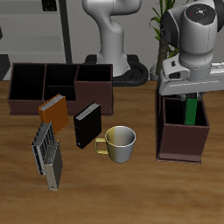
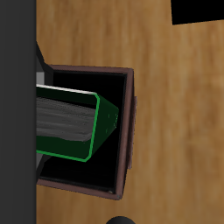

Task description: Place the green book into the left desk caddy's right compartment

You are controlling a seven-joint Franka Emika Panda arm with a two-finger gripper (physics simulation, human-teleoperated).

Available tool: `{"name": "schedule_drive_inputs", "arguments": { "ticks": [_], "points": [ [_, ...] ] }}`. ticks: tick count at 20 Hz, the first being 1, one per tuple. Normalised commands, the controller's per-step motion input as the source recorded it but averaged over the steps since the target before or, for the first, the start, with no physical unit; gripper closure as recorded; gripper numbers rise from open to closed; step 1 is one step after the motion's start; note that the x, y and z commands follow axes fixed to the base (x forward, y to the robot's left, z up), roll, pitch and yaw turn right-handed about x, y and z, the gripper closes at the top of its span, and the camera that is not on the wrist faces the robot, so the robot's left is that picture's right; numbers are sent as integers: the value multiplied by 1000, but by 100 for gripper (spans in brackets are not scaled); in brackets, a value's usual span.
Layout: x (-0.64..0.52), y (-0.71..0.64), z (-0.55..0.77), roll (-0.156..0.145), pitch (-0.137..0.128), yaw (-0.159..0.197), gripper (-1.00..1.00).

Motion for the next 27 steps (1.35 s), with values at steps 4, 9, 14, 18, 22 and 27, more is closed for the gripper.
{"name": "schedule_drive_inputs", "arguments": {
  "ticks": [4, 9, 14, 18, 22, 27],
  "points": [
    [85, 35, -254, 1, 37, -2, 100],
    [116, -31, -217, -6, 37, 8, 100],
    [68, -142, -85, -34, 37, -50, -100],
    [94, -118, -19, -10, 16, -5, -100],
    [-46, -2, 89, 14, -7, -17, -100],
    [-327, 70, 263, 71, -11, 18, -100]
  ]
}}
